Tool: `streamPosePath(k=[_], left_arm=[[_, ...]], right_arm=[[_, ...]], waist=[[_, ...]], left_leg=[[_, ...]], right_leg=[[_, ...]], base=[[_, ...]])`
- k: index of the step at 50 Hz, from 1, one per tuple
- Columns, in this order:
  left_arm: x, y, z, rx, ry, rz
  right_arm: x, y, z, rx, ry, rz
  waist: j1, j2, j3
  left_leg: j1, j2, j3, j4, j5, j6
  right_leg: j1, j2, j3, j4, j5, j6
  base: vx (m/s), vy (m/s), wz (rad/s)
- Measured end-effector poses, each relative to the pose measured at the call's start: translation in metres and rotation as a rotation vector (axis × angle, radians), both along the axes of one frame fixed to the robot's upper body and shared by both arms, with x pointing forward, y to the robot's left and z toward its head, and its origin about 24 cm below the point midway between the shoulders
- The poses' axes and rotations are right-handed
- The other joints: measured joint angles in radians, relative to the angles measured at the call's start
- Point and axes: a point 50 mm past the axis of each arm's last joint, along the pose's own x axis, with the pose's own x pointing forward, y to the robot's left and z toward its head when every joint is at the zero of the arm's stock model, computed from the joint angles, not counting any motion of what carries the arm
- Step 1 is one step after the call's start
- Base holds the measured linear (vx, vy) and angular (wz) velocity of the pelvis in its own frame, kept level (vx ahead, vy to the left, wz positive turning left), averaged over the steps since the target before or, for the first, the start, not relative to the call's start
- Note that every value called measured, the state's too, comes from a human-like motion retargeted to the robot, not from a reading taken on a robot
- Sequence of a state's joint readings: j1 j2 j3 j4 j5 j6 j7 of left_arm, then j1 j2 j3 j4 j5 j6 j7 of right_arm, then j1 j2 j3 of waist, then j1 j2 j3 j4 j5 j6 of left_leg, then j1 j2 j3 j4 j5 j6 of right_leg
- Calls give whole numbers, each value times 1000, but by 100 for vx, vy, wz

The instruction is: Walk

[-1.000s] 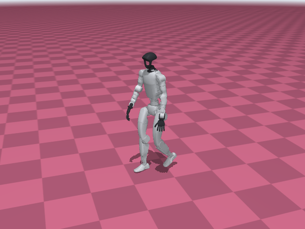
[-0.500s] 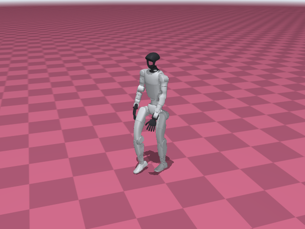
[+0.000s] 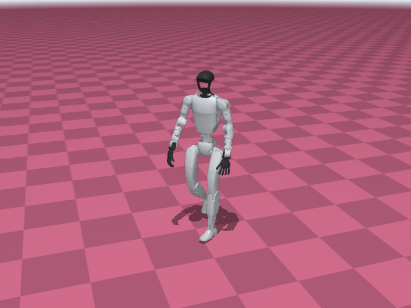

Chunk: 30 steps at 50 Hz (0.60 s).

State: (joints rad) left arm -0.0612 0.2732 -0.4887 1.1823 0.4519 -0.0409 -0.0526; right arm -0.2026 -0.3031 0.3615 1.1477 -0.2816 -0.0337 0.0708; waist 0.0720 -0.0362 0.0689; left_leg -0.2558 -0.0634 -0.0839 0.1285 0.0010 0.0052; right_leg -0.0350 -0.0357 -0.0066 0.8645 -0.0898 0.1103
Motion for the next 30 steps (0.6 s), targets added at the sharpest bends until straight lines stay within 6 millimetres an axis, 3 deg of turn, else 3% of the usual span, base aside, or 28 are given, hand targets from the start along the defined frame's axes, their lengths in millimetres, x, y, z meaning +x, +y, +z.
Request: streamPosePath(k=[5, 9, 12, 18, 25, 30], left_arm=[[-45, 15, -9, 33, 112, 115], [-58, 16, -11, 36, 132, 182], [-59, 8, -13, 12, 123, 213], [-46, -14, -13, -66, 80, 211], [-9, -20, -4, -95, -58, 172], [25, -22, 7, -108, -173, 171]], right_arm=[[30, 2, 18, 8, -125, 17], [55, 6, 35, 16, -232, 37], [64, 9, 42, 14, -276, 49], [48, 8, 29, 5, -222, 28], [13, -4, 9, -41, -92, 12], [6, -7, 5, -57, -68, -11]], waist=[[60, -2, 9], [63, 12, 51], [48, 33, 87], [-8, 41, 111], [-97, 46, 70], [-179, 83, 42]], left_leg=[[-82, 14, 48, 5, 57, -30], [-126, 55, 168, -1, -15, -5], [-141, 86, 213, 3, -67, -17], [-144, 108, 286, 263, -192, 6], [-56, 81, 280, 699, -370, 43], [110, 38, 211, 590, -378, 7]], right_leg=[[126, 36, 86, -277, -90, 5], [143, 47, 69, -438, -247, -54], [125, 61, 35, -506, -289, -87], [41, 47, -13, -594, -233, -102], [-70, 27, -40, -680, -84, -81], [-161, 29, -72, -694, -11, -76]], base=[[-55, -11, 2], [-65, -13, 30], [-68, -12, 34], [-65, -8, 41], [-55, -1, 42], [-50, 4, 40]])
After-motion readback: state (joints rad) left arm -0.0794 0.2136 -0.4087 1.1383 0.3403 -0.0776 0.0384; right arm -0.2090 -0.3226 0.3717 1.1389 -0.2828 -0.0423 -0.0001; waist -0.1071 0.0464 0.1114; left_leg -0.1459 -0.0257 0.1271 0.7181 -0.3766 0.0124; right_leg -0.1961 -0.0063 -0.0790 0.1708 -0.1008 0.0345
